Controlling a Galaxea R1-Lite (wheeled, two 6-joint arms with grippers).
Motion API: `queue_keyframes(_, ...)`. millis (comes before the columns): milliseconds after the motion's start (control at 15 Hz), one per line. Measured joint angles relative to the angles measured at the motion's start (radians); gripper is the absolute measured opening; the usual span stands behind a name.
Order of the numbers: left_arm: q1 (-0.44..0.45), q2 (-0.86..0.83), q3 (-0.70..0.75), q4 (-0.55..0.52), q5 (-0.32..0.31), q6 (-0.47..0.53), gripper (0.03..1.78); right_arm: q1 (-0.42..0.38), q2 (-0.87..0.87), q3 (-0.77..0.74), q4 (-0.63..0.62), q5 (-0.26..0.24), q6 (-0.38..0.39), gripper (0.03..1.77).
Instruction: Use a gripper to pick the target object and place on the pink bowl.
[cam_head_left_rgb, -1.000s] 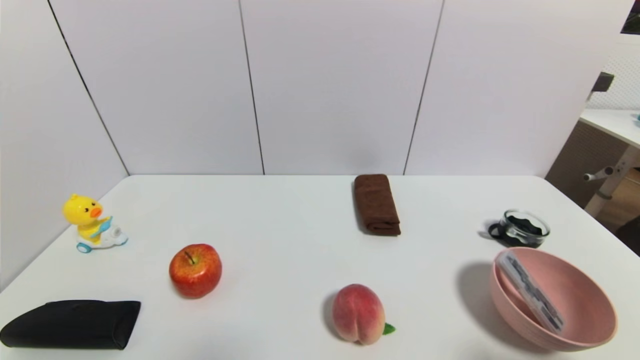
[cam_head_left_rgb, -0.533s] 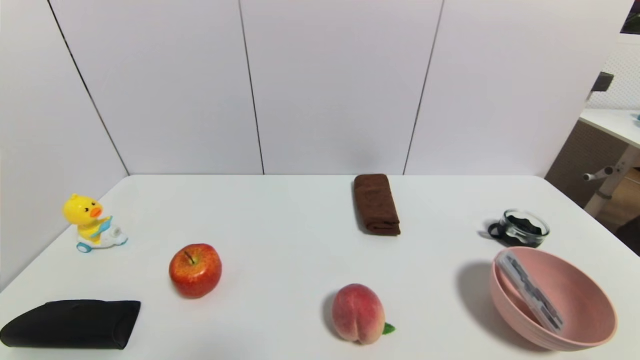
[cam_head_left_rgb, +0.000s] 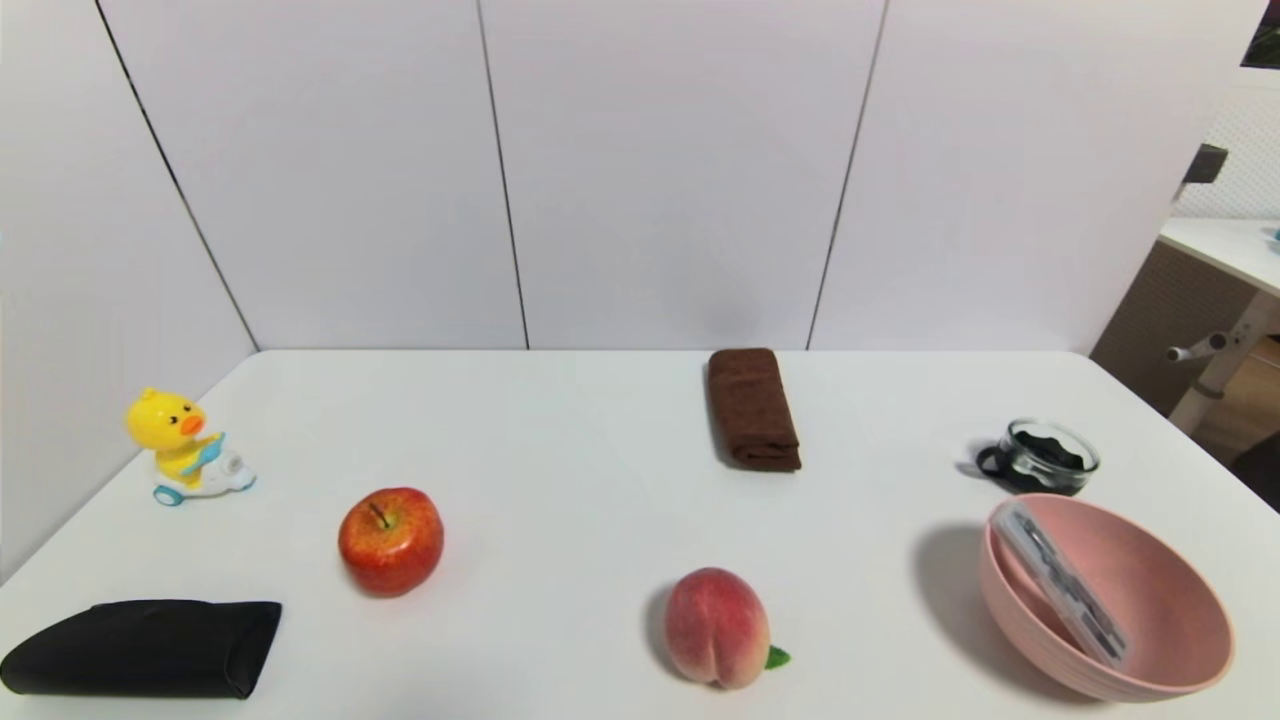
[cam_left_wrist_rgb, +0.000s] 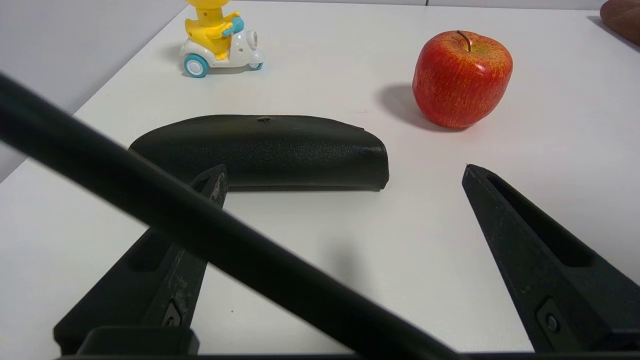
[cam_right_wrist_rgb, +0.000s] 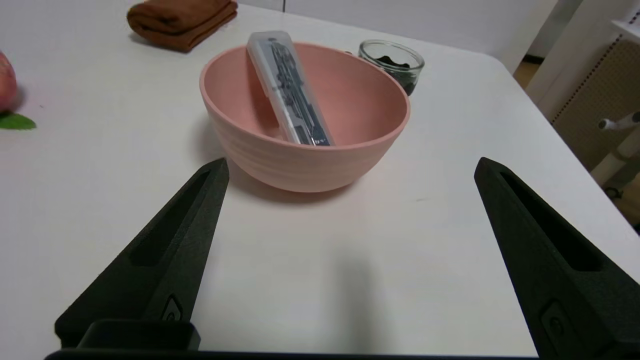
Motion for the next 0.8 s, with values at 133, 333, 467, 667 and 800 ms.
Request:
queue_keyframes(133, 0.0, 0.0, 0.0, 0.0, 0.0, 0.0, 1.69, 0.001, -0.022, 0.003, 0.019, -0.001, 0.048, 1.69)
queue_keyframes(333, 0.0, 0.0, 0.0, 0.0, 0.0, 0.0, 1.69, 0.001, -0.034, 0.003, 0.019, -0.002, 0.055, 1.69)
queue_keyframes(467, 0.0, 0.0, 0.0, 0.0, 0.0, 0.0, 1.69, 0.001, -0.036, 0.002, 0.039, -0.003, 0.076, 1.69)
queue_keyframes(667, 0.0, 0.0, 0.0, 0.0, 0.0, 0.0, 1.69, 0.001, -0.037, -0.001, 0.032, -0.003, 0.083, 1.69)
queue_keyframes(800, 0.0, 0.0, 0.0, 0.0, 0.0, 0.0, 1.69, 0.001, -0.037, 0.001, 0.03, -0.003, 0.083, 1.69)
